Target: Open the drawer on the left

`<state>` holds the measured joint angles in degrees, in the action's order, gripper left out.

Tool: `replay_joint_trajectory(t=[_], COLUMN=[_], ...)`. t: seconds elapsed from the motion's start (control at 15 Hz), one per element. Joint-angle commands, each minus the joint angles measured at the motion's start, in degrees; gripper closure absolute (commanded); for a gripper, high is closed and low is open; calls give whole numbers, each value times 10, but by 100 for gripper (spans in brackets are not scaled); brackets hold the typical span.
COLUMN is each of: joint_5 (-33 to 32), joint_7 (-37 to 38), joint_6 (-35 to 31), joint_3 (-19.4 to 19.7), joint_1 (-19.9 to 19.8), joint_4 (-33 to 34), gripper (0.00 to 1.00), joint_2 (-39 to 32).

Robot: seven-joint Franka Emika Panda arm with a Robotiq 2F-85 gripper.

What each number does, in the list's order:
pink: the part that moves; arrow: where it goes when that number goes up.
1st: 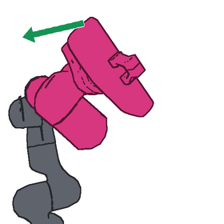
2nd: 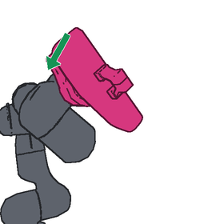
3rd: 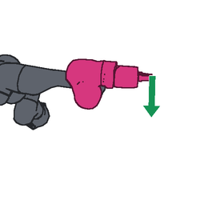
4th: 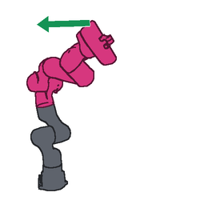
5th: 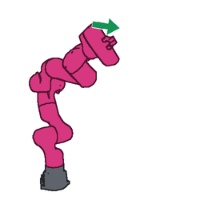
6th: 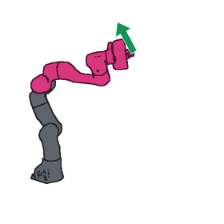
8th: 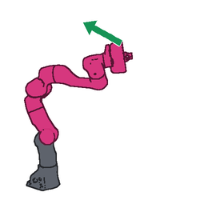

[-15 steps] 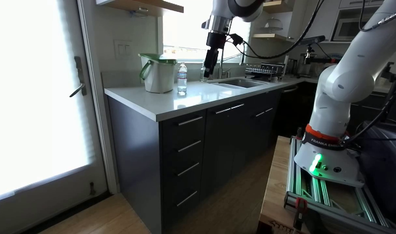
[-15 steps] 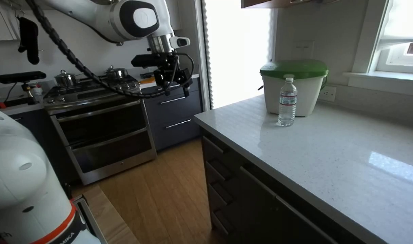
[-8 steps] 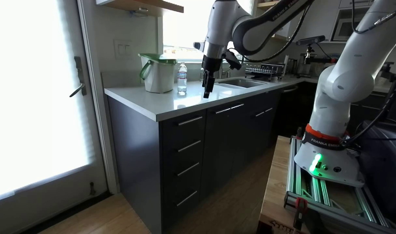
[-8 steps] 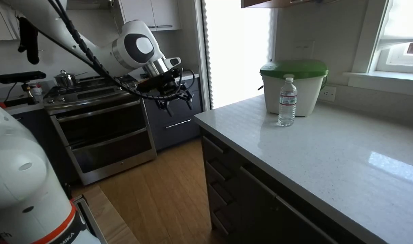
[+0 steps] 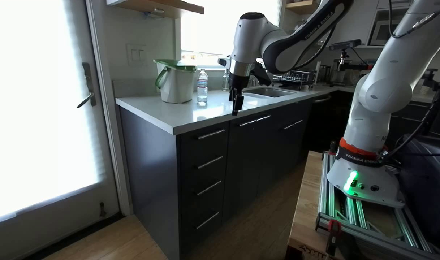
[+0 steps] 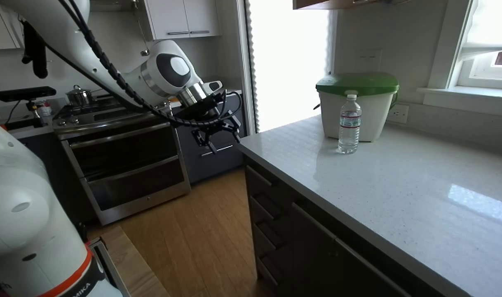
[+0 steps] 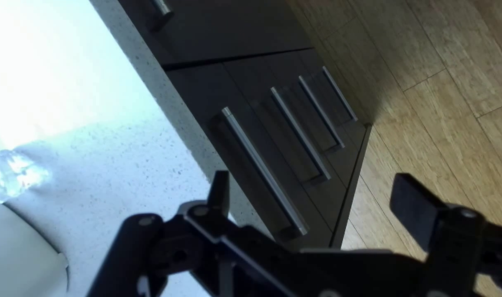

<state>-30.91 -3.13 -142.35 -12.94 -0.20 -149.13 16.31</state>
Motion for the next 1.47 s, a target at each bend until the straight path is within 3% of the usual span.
replay_joint_trajectory(t=[0.0,0.13,0.33,0.6,1.0,1.07,1.2,1.4], joint_5=[-17,-27,-98,-276,-507,-445,-482,-485], joint_7=[-5,-34,-41,10,104,66,87,88], joint_6=[-16,-71,-179,-279,-299,-281,-288,-289], joint_3=[14,23,22,-13,-12,-4,-4,-6], joint_1=[14,22,10,-64,-112,-95,-101,-102], joint_4=[-5,-27,-60,-78,-47,-64,-57,-52], gripper=[0,0,0,0,0,0,0,0], joint_2=[-4,-9,-22,-37,-80,-56,-66,-72])
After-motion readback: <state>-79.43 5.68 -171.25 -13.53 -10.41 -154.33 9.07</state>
